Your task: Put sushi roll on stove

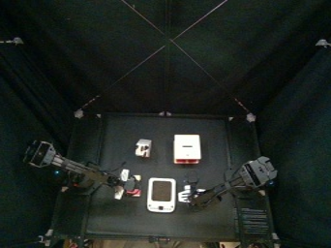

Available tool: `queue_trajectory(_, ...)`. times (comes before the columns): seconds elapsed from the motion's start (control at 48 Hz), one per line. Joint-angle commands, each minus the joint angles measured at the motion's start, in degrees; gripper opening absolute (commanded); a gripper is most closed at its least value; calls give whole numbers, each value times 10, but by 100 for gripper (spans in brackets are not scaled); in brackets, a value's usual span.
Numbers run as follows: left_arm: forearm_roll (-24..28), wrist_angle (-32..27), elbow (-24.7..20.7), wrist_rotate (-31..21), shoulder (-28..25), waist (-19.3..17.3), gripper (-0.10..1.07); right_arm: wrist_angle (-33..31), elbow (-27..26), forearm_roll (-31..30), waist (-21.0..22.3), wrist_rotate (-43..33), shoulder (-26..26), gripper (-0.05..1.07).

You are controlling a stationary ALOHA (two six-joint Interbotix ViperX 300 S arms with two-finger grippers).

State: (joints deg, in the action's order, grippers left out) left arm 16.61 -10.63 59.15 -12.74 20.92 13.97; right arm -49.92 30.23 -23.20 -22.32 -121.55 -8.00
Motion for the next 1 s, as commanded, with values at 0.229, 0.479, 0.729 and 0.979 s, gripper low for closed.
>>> queue_trajectory(0.229, 0, 4, -6, -1, 4, -1, 98, -15, -54, -38, -3, -1, 38, 51)
queue_trajectory(0.479, 0, 4, -6, -1, 3, -1, 98, -20, -97, -53, 3, -1, 29, 51)
queue_trajectory(0.729, 0, 4, -5, -1, -1, -1, 98, -12, -146, -62, 33, -1, -16, 51)
queue_trajectory(0.979, 0, 4, -4, -1, -2, -1, 98, -8, -194, -93, 55, 0, -56, 51)
